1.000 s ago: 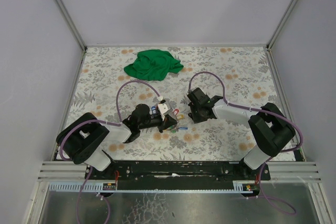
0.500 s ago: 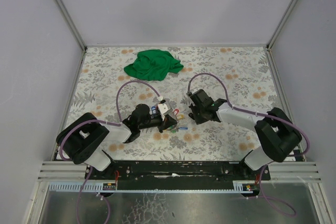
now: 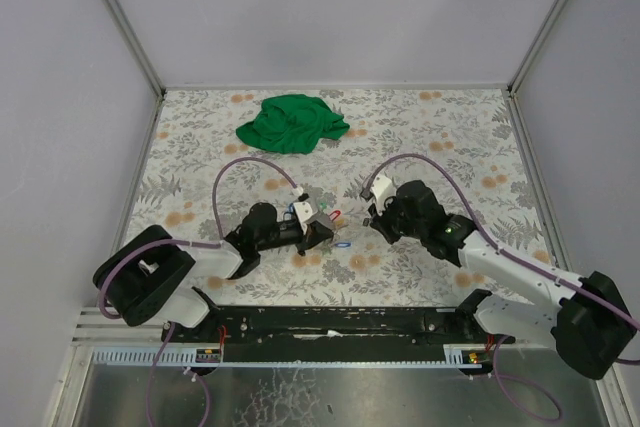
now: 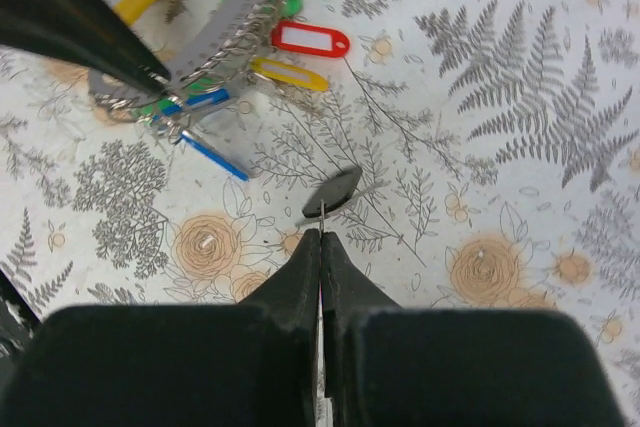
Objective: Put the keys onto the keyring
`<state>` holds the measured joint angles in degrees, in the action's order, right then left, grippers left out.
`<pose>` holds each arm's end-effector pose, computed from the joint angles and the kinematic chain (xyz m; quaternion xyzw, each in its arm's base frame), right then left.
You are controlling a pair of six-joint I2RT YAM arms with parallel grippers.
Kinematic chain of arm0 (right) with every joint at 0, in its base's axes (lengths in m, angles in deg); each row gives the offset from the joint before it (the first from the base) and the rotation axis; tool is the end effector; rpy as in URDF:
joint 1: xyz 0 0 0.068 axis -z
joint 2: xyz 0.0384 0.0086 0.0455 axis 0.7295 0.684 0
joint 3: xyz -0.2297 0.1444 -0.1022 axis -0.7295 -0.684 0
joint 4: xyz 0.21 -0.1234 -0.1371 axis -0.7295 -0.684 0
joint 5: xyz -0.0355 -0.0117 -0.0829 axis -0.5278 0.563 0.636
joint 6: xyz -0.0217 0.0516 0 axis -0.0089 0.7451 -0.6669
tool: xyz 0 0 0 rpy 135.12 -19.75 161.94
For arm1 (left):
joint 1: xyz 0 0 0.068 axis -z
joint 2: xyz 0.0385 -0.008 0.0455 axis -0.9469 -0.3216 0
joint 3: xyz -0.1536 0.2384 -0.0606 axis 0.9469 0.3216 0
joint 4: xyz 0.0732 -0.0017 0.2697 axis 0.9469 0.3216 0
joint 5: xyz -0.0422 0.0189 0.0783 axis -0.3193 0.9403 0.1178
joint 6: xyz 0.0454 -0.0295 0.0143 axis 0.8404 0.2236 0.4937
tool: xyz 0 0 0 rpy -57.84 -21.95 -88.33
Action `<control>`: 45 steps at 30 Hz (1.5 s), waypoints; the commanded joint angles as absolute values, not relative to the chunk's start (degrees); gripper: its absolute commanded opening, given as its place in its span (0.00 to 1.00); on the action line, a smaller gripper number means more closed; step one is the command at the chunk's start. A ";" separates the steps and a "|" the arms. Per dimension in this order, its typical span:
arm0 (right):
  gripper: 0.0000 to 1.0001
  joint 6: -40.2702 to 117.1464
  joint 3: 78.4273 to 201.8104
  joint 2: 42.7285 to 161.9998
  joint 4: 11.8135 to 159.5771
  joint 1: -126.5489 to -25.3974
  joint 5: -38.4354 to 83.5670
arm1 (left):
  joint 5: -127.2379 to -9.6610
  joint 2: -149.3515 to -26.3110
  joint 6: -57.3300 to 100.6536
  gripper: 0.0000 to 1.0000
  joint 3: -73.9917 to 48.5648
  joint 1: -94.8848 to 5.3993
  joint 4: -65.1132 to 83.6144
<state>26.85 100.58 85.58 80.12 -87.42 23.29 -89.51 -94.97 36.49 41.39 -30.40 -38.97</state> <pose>0.1882 0.1673 0.2320 -0.3663 0.8038 0.1939 0.4268 0.1811 -0.1816 0.1539 0.4306 0.6490 -0.3806 0.4986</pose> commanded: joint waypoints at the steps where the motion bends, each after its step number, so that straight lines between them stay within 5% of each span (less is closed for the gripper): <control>1: 0.00 16.45 96.03 79.52 88.56 -87.72 14.48 | -89.24 -92.60 38.19 0.00 43.28 -30.05 -46.05; 23: 0.00 5.23 99.31 88.03 83.21 -88.25 0.26 | -104.77 -97.69 42.32 0.00 45.91 -30.04 -58.00; 45: 0.00 -0.60 99.87 91.68 86.10 -93.49 0.11 | -105.16 -100.22 47.03 0.00 44.31 -29.53 -54.83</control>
